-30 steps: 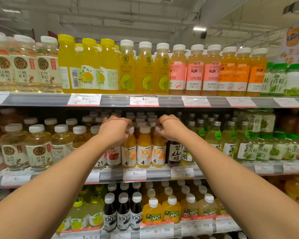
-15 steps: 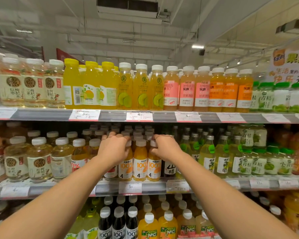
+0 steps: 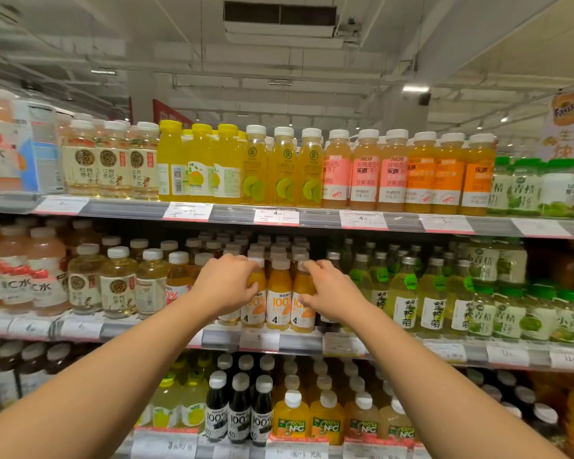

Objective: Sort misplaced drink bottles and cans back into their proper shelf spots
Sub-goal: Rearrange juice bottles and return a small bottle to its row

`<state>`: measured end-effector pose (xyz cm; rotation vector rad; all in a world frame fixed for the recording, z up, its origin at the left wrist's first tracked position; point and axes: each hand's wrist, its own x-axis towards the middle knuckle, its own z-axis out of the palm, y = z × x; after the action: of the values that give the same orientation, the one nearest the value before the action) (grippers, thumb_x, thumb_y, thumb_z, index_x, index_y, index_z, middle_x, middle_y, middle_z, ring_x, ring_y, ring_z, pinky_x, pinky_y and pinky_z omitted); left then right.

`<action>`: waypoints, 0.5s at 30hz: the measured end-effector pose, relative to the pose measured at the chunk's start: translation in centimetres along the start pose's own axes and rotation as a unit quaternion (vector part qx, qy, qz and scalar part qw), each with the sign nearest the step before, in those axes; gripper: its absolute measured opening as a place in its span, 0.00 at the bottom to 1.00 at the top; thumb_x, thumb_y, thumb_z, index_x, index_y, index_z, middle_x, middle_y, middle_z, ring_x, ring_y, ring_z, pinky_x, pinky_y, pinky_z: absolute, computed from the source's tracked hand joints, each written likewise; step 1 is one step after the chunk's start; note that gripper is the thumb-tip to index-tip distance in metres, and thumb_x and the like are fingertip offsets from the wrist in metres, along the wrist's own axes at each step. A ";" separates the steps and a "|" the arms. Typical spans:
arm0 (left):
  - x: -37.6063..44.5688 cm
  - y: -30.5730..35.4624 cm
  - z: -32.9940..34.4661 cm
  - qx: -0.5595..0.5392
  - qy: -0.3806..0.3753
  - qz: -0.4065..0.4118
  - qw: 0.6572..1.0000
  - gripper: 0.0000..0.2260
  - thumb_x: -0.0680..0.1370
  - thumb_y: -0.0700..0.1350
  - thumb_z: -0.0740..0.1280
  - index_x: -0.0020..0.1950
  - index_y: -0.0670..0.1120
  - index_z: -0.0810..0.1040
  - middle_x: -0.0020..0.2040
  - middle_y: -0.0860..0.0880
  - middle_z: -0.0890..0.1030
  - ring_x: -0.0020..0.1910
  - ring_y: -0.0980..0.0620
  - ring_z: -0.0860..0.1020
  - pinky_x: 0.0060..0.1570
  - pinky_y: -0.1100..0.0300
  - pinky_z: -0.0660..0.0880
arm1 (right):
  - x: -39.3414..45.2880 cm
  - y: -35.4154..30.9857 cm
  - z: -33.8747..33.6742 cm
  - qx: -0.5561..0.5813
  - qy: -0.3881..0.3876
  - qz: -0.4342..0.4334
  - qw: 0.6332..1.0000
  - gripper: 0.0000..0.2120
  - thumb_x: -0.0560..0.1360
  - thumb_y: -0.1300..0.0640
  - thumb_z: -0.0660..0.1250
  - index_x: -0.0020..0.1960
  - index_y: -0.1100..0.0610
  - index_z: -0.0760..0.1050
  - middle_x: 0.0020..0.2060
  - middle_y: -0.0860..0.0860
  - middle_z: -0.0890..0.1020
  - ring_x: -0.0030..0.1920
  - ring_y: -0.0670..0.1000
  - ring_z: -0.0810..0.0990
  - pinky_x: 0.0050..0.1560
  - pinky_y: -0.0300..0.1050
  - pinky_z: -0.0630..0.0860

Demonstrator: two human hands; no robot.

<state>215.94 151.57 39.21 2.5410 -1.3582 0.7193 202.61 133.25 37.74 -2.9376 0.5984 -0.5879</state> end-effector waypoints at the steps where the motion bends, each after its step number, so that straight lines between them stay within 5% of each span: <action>1: -0.4 0.0 -0.2 0.003 -0.011 -0.002 1.000 0.18 0.80 0.56 0.63 0.69 0.55 0.75 0.63 0.53 0.80 0.62 0.50 0.77 0.56 0.52 0.78 | -0.5 -0.1 -0.1 0.001 -0.003 -0.006 1.000 0.36 0.78 0.44 0.70 0.81 0.48 0.60 0.77 0.54 0.67 0.67 0.57 0.78 0.63 0.54 0.79; 4: -2.0 0.2 -0.9 -0.017 -0.072 -0.022 0.997 0.17 0.80 0.57 0.63 0.67 0.55 0.77 0.61 0.55 0.82 0.58 0.53 0.79 0.53 0.53 0.81 | -2.2 -0.5 -0.6 -0.002 -0.046 -0.040 0.998 0.31 0.78 0.43 0.70 0.77 0.49 0.67 0.71 0.52 0.74 0.66 0.55 0.78 0.64 0.53 0.78; 10: -6.3 -0.1 -1.8 -0.045 -0.108 -0.008 0.993 0.14 0.80 0.57 0.63 0.62 0.57 0.81 0.56 0.58 0.83 0.51 0.58 0.80 0.52 0.55 0.80 | -5.6 -1.4 -0.7 0.034 -0.281 -0.114 0.952 0.29 0.78 0.40 0.70 0.76 0.49 0.70 0.68 0.49 0.79 0.63 0.50 0.79 0.64 0.49 0.77; 15: -9.7 -1.9 -3.6 -0.060 -0.216 -0.009 0.975 0.11 0.81 0.55 0.65 0.62 0.56 0.80 0.54 0.58 0.83 0.48 0.61 0.79 0.53 0.59 0.79 | -7.7 -3.0 0.2 0.049 -0.324 -0.146 0.933 0.30 0.79 0.40 0.70 0.76 0.48 0.69 0.67 0.49 0.79 0.60 0.52 0.82 0.62 0.50 0.79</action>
<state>211.77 161.14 37.70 2.7037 -1.4408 0.0704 197.21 139.09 35.31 -2.8760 0.0543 0.3373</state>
